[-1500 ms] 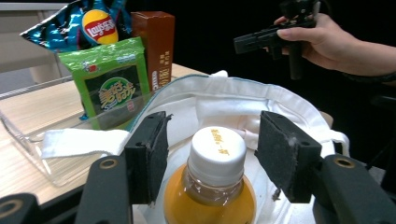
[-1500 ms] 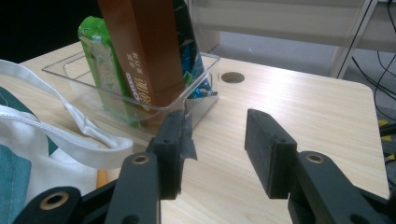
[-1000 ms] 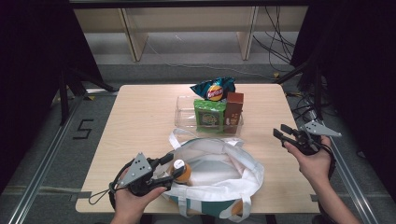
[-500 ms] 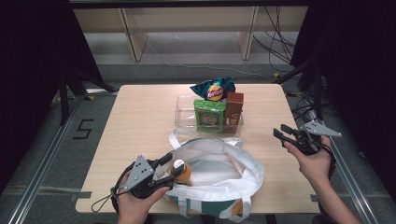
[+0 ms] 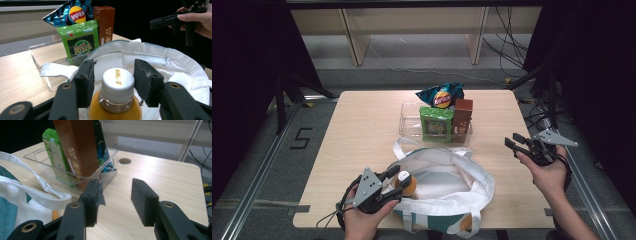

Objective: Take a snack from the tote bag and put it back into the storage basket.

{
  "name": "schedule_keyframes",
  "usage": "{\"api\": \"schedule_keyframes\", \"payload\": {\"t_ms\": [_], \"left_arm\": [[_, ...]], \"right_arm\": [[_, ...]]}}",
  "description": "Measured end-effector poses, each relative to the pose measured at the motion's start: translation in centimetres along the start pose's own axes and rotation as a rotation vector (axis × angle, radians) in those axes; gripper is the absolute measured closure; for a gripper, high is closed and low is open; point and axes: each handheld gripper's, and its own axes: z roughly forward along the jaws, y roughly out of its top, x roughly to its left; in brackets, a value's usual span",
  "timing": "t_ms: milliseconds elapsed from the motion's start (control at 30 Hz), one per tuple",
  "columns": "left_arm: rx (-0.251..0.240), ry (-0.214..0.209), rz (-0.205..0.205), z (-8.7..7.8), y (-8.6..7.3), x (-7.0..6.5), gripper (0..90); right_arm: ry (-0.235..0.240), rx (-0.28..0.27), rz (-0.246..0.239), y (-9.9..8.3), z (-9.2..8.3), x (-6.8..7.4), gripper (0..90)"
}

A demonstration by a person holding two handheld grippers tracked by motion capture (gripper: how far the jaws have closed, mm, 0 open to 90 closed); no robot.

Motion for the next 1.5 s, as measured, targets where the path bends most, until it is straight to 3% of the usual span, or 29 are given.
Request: {"api": "schedule_keyframes", "payload": {"t_ms": [300, 567, 767, 1167, 1233, 1300, 1400, 1500], "left_arm": [[0.004, -0.002, 0.009, 0.24, -0.01, -0.23, 60.4], [0.023, -0.008, -0.014, 0.07, 0.19, -0.06, 61.5], [0.009, -0.026, -0.036, 0.17, 0.19, 0.13, 61.7], [0.029, -0.032, -0.048, 0.06, 0.40, 0.19, 61.8], [0.012, -0.036, -0.035, 0.24, 0.27, 0.00, 61.8], [0.024, -0.029, -0.020, 0.21, 0.28, -0.05, 61.7], [0.010, -0.034, -0.029, 0.29, 0.16, 0.10, 61.2], [0.011, -0.040, -0.016, 0.34, 0.12, 0.09, 59.2]], "right_arm": [[0.001, 0.002, 0.007, -0.04, -0.01, -0.01, 58.8], [0.007, 0.000, -0.011, -0.03, -0.01, -0.14, 58.8], [0.003, 0.000, 0.006, -0.04, -0.03, -0.02, 58.8], [0.000, 0.007, 0.014, -0.03, -0.05, 0.06, 58.8], [-0.007, 0.004, 0.001, -0.08, 0.05, 0.03, 58.8], [-0.001, 0.002, -0.005, -0.07, 0.10, 0.00, 58.8], [0.005, 0.001, -0.013, -0.06, 0.13, -0.01, 58.4], [0.006, 0.009, 0.007, -0.12, 0.09, 0.13, 58.4]]}}
